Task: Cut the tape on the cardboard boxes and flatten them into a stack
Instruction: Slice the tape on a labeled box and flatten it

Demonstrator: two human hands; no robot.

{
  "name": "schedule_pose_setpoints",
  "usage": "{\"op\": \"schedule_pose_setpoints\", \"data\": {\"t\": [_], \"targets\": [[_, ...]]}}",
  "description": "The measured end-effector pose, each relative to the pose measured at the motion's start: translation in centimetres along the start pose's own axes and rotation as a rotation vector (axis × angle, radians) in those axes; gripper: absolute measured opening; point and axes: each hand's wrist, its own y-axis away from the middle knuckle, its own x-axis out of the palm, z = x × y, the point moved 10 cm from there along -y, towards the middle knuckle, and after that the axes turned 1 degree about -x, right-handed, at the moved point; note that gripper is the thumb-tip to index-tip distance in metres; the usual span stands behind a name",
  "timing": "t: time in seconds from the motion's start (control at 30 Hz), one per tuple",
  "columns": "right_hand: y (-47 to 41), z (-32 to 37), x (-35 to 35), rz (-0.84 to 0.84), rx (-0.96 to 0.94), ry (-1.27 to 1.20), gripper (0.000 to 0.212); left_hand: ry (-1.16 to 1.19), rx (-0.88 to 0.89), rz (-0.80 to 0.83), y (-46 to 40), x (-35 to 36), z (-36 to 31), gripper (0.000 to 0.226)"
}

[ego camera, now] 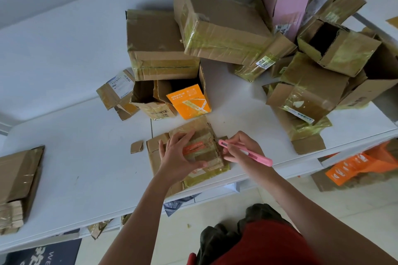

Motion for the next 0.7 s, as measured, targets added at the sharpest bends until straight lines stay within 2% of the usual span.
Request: {"op": "schedule_pose_setpoints", "data": {"t": [0.3, 0.53, 0.7], "targets": [[2.7, -1.6, -0.7, 0.014, 0.049, -0.083, 0.008, -0.011, -0.001, -0.005, 0.3, -0.1, -0.4, 0.100], [0.6, 1.2, -0.3, -0.030, -0.043, -0.040, 0.012, -0.012, -0.001, -0.018, 0.3, -0.2, -0.4, 0.098], [0.6, -0.6, 0.3, -0.100, 0.051, -0.117, 0.007, -0.010, -0.019, -0.010, 0.3, 0.0, -0.1, 0.099]]}}
